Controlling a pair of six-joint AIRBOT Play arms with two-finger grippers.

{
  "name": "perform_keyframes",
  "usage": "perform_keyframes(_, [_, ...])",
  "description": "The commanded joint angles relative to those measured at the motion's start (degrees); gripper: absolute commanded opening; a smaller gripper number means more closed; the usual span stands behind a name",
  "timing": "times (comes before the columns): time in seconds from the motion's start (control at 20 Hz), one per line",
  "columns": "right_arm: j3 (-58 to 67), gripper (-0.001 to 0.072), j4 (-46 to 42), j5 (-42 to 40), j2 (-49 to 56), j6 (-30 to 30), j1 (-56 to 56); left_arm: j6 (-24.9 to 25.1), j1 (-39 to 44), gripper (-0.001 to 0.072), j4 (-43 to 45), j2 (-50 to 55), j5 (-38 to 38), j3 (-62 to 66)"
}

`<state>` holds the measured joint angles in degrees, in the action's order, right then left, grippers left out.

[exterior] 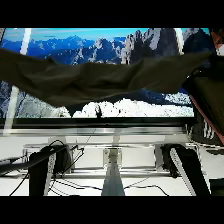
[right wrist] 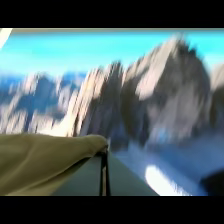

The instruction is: Fold the clothes and pants, and hang the long-sleeved shirts on hangers.

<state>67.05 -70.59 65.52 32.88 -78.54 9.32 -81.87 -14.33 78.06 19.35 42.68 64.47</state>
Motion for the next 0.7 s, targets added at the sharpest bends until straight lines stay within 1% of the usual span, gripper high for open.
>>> perform_keyframes(0.0, [-0.6, 0.0007, 0.8, 15.8, 0.7, 0.3, 0.0, -9.4, 0.0, 0.0012, 10.5, 3.7, 6.2, -0.1])
perform_keyframes(0.1, [-4.7, 0.0007, 1.6, 18.0, 0.7, 1.6, 0.0, -8.7, 0.0, 0.0014, 4.9, 11.9, 10.9, -0.1])
perform_keyframes(0.15, [-7.0, 0.0008, 2.0, 17.6, 0.8, 1.8, 0.0, -7.1, 0.1, 0.0014, 0.7, 17.6, 13.1, -0.1])
perform_keyframes(0.2, [-9.4, 0.0008, 2.0, 16.1, 0.8, 1.8, 0.0, -3.4, 0.3, 0.0014, -4.0, 23.5, 13.8, -0.1])
perform_keyframes(0.3, [-15.3, 0.0008, 1.9, 9.7, 0.8, 1.8, 0.0, 3.3, 1.4, 0.0015, -12.0, 35.1, 11.4, -0.1])
perform_keyframes(0.45, [-22.8, 0.0008, 2.0, -1.6, 1.1, 1.6, 0.0, 11.0, 3.5, 0.0014, -25.0, 49.8, 5.4, 0.0])
perform_keyframes(0.6, [-26.4, 0.0009, 2.0, -9.8, 2.8, 1.4, 0.0, 17.0, 4.3, 0.0015, -37.4, 59.2, 1.8, 0.0])
perform_keyframes(0.65, [-26.6, 0.0009, 1.9, -11.7, 3.5, 1.4, 0.0, 19.9, 4.3, 0.0023, -39.8, 60.7, 1.7, 0.0])
